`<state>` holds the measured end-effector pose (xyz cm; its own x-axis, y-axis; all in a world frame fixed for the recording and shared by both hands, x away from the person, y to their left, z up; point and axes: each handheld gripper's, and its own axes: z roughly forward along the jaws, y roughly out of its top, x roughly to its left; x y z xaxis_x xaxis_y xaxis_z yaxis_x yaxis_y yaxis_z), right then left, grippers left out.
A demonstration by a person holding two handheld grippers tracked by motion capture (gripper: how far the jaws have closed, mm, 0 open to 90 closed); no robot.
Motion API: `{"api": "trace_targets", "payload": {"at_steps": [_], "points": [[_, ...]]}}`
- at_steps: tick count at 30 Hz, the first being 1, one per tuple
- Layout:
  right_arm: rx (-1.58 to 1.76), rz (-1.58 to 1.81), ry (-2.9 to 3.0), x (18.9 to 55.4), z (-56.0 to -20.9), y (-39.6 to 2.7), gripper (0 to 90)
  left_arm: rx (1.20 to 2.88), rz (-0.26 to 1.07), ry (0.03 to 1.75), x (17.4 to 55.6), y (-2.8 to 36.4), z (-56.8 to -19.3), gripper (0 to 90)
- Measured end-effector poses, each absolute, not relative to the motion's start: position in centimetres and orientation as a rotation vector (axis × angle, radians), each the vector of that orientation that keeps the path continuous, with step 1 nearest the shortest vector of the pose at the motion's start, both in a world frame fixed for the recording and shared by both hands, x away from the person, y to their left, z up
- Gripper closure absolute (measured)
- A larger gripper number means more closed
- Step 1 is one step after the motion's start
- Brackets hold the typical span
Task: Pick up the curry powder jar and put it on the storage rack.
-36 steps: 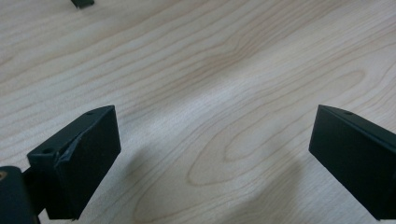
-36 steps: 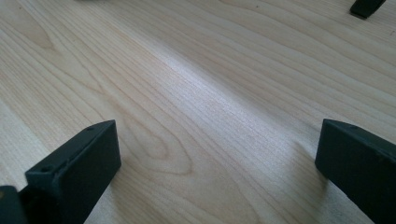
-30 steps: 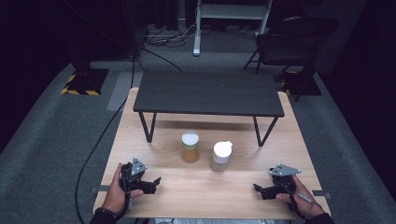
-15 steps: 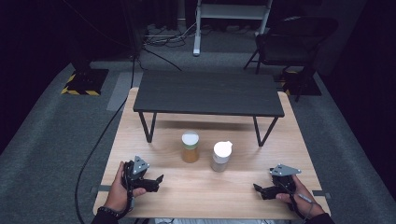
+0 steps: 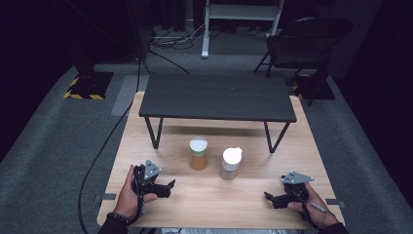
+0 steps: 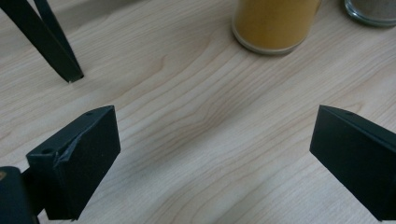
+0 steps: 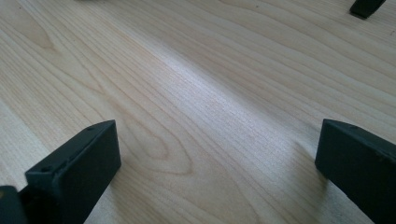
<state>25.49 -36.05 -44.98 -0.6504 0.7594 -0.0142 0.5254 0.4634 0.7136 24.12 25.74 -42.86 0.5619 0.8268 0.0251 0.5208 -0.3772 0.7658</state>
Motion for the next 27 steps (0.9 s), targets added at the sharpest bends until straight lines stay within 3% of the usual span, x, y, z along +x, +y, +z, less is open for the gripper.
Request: {"api": "trace_targets", "payload": {"at_steps": [27], "points": [[1.092,0.992,2.383,25.4,-45.0,-36.0,0.0,2.035,0.522,1.021,26.0,23.5,-42.3,1.6]]}}
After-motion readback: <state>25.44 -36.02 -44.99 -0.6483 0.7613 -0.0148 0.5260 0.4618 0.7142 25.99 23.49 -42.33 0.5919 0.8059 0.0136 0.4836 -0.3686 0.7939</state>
